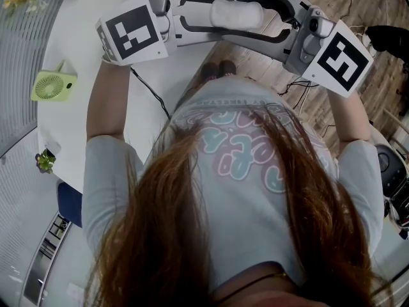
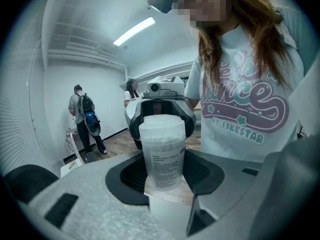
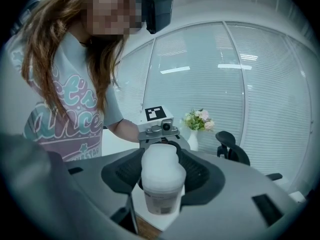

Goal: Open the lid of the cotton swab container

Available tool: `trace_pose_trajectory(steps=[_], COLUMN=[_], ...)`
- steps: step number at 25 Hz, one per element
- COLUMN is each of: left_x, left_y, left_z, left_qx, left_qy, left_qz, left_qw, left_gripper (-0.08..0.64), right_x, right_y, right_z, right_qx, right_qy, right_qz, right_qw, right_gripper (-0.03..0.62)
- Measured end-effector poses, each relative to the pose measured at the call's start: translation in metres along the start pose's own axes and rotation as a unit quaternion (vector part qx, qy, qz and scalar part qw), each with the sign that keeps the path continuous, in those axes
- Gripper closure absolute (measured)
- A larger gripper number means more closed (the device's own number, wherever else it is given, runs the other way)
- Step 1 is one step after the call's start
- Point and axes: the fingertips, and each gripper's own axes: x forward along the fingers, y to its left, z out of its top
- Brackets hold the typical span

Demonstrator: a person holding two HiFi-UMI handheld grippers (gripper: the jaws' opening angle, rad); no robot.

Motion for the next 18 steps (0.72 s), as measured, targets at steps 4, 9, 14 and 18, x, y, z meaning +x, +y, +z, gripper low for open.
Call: trace_pose_trajectory(steps=[4, 9, 14, 18], left_x=[0.0007, 0.0015, 0.0008, 0.0015], left_y=[0.0000, 0.0017, 0.0020, 0.0003], left_z=[-0.0022, -0.0058, -0.0045, -0.0055], left_qx=[-0.002, 0.005, -0.013, -0.020], left_qy=[0.002, 0.011, -0.003, -0.004], left_qz=[0.002, 0.011, 0.002, -0.001], left_qw=[1.0000, 0.9999, 0.9999, 0.9998], left_gripper=[0.371, 0.371, 0.371, 0.371], right_x=[0.0010, 0.0000, 0.0007, -0.0006], right_y=[0.0001, -0.0024, -0.0050, -0.0045], right_z=[-0.0029, -0.0053, -0.0030, -0.0060], right_qx=[0.002, 0.053, 0.062, 0.072], right_qy=[0.008, 0.002, -0.004, -0.010], right_qz=[0.007, 0.017, 0.020, 0.014], right_qw=[1.000, 0.998, 0.998, 0.997], right_gripper=[0.365, 0.369, 0.370, 0.364])
